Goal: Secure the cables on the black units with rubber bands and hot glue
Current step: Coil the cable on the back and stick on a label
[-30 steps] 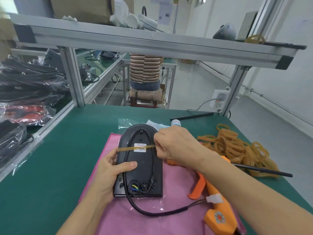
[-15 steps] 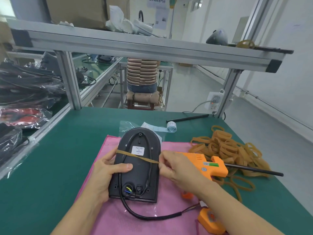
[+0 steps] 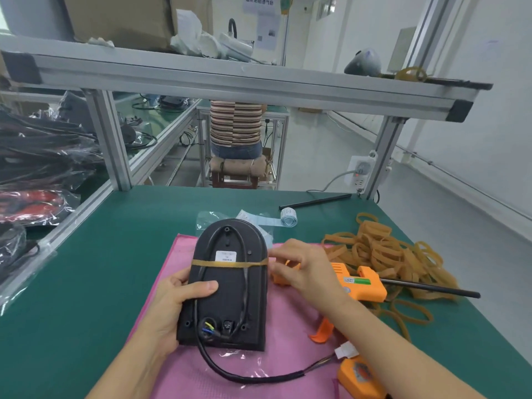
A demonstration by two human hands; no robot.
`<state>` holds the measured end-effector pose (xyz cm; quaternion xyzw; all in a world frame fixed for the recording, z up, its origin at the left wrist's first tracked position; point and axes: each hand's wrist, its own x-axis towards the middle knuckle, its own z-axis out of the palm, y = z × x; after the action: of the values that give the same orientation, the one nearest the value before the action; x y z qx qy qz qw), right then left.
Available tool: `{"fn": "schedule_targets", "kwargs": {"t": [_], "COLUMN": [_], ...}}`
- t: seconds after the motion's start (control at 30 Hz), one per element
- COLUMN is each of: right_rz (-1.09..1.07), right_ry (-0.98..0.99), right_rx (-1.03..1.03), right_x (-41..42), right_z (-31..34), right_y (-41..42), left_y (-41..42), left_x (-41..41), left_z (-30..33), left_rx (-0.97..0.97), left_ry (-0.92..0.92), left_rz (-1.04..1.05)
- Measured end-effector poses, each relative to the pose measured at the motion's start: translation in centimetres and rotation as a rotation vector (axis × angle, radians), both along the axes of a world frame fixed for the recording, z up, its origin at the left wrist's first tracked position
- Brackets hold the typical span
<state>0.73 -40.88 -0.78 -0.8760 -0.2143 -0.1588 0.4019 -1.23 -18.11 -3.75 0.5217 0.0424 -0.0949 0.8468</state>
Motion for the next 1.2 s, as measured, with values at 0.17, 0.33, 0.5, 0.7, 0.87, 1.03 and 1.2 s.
{"fn": "schedule_targets", "kwargs": {"t": [0.17,0.33,0.5,0.7,0.87,1.03,1.2], "right_rz": [-0.069,-0.039,0.036,0.099,0.135,0.115,0.141], "right_ry": [-0.344,-0.387,-0.395,-0.329,-0.083,0.022,-0.003], "right_rx": [-0.126,-0.127,-0.138,-0.058,0.225,0.434,0.445], "right_x": [0.3,0.4,0.6,0.9,0.9,0.8,1.0], "right_z": [-0.1,0.4,1.5,1.7,0.4,-0.3,-0.1], "right_y": [0.6,0.7,1.0,2.3,2.7,4.3,4.4], "left_y": [0.3,0.6,0.9,1.5,1.5,1.8,1.9], "left_x": [0.3,0.3,0.1,0.3,0.3,0.3,0.3], "left_z": [-0.2,-0.1,-0.1,-0.2,0.4,0.3,0.4], "left_rx": [-0.048,-0.075,-0.104,-0.149,-0.213,-0.252,-0.271], "left_ry": [0.045,0.039,0.071,0.12,0.202,0.309,0.345], "left_rz": [-0.018,-0.045,-0.093,-0.129,-0.161,-0.207,-0.237]}}
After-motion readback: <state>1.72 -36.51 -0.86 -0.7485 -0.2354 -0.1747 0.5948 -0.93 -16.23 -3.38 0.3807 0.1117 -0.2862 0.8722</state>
